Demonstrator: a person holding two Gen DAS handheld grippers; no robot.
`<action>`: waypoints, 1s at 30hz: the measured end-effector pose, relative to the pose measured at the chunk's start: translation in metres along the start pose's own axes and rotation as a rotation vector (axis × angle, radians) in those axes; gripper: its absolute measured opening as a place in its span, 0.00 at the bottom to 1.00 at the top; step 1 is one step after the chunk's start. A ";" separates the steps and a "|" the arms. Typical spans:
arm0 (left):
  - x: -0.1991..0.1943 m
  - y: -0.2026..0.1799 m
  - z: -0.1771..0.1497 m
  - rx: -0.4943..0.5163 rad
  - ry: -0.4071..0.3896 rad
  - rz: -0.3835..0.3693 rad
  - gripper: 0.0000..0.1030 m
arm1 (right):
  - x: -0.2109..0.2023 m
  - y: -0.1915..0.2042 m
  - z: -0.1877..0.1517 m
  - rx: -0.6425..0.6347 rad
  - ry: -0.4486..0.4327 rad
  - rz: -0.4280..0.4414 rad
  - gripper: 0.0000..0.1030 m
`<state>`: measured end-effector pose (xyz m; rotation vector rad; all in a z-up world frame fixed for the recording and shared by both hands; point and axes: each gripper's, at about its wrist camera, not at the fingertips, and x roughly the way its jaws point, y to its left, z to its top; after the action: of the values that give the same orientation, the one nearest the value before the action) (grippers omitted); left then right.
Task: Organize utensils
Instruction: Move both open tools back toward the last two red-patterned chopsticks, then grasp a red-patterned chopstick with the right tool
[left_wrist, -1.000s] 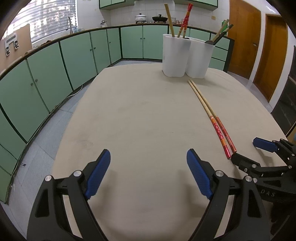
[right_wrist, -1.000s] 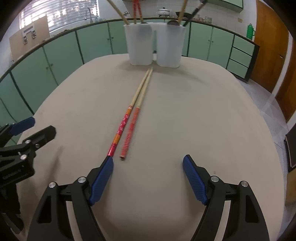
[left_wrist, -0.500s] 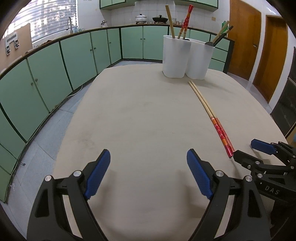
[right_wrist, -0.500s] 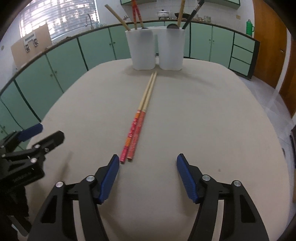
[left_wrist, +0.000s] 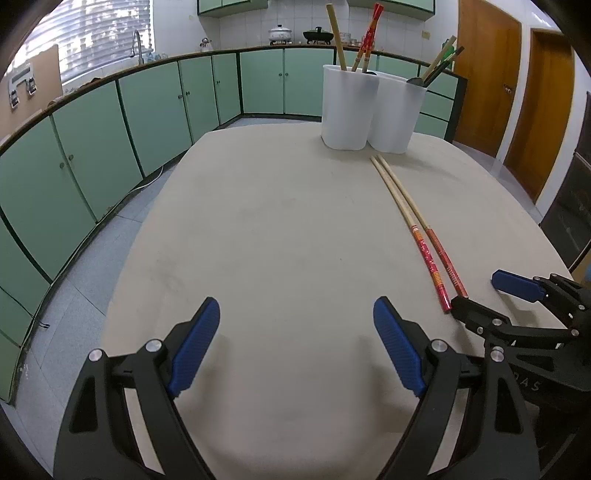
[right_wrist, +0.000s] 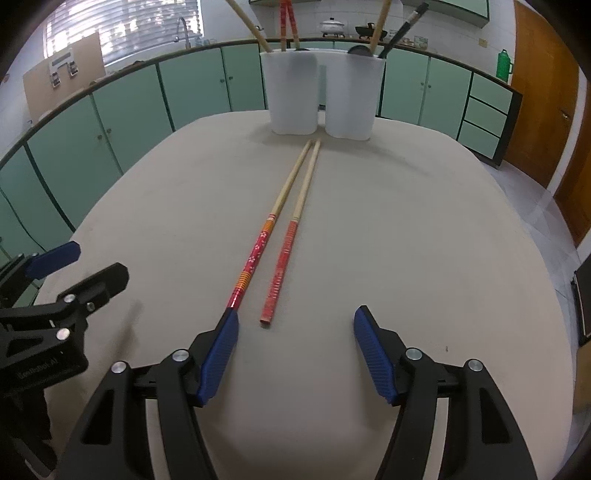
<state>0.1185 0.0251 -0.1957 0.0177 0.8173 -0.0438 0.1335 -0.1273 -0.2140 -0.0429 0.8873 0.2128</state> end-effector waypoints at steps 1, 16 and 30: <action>0.000 0.000 0.000 0.000 0.000 0.001 0.80 | 0.001 0.000 0.001 0.003 0.000 0.000 0.62; 0.003 -0.009 0.001 0.003 0.004 -0.014 0.80 | -0.002 -0.009 -0.001 0.037 -0.015 0.041 0.06; 0.008 -0.062 0.002 0.063 0.013 -0.104 0.78 | -0.023 -0.059 -0.018 0.132 -0.042 -0.008 0.06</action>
<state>0.1223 -0.0371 -0.1998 0.0351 0.8291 -0.1674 0.1177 -0.1907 -0.2106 0.0803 0.8579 0.1466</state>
